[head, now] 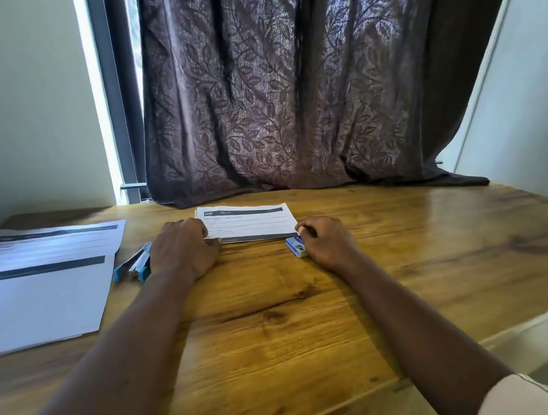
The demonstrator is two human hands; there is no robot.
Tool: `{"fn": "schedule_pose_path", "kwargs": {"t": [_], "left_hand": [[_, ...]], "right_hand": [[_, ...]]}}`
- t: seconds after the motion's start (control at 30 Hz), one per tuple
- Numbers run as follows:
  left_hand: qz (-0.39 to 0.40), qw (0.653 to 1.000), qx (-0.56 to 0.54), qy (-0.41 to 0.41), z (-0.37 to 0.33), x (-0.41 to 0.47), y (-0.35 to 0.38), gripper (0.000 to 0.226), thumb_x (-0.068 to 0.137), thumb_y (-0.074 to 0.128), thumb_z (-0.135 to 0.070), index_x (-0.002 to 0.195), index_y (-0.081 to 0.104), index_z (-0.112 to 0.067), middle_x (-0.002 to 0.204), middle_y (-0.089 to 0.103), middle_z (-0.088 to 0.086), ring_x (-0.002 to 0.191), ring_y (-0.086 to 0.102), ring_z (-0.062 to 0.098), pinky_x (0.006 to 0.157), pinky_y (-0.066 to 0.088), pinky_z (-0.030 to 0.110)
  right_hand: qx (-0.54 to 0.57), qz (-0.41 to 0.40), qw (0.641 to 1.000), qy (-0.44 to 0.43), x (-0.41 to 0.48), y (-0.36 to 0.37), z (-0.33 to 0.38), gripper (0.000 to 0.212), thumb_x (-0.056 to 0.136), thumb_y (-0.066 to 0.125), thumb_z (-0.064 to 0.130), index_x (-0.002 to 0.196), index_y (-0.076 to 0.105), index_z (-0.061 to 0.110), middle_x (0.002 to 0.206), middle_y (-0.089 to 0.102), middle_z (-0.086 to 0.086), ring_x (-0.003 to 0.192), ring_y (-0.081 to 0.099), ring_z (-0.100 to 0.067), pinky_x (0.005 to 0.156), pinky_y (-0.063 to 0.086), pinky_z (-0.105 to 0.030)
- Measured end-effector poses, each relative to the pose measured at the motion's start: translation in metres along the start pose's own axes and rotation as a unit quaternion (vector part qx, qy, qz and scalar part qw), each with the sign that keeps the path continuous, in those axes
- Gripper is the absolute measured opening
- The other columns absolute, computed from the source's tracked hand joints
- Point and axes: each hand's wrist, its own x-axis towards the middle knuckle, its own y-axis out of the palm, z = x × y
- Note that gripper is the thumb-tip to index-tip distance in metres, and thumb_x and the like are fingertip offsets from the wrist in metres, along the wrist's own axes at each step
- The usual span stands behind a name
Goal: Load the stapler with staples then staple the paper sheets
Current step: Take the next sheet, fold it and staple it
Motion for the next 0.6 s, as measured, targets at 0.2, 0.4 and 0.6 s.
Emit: {"fn": "schedule_pose_path", "kwargs": {"t": [0.2,0.4,0.6], "left_hand": [[-0.004,1.0,0.007,0.012,0.002,-0.002,0.0,0.033,0.09,0.07,-0.043,0.11,0.072,-0.017,0.114,0.071,0.009,0.112,0.058,0.03,0.091,0.049,0.043],[-0.031,0.999,-0.005,0.026,-0.005,-0.017,-0.009,0.043,0.091,0.068,-0.045,0.122,0.069,-0.016,0.132,0.065,0.011,0.123,0.05,0.034,0.099,0.045,0.047],[-0.154,0.985,-0.071,0.03,0.009,-0.047,-0.062,0.039,0.085,0.072,-0.048,0.117,0.07,-0.027,0.141,0.06,-0.001,0.129,0.052,0.027,0.104,0.044,0.05]], "right_hand": [[-0.011,0.004,1.0,-0.012,-0.002,-0.001,0.001,0.034,0.103,0.046,0.045,0.112,0.072,0.025,0.113,0.071,0.001,0.1,0.061,-0.017,0.092,0.05,-0.043],[-0.13,-0.109,0.979,-0.108,-0.016,-0.013,0.021,0.038,0.103,0.041,0.043,0.132,0.06,0.027,0.13,0.057,0.0,0.121,0.05,-0.022,0.11,0.028,-0.045],[0.005,-0.137,0.964,-0.227,-0.073,0.012,0.097,0.041,0.097,0.042,0.046,0.128,0.06,0.027,0.129,0.058,0.0,0.12,0.053,-0.024,0.101,0.042,-0.047]]}}
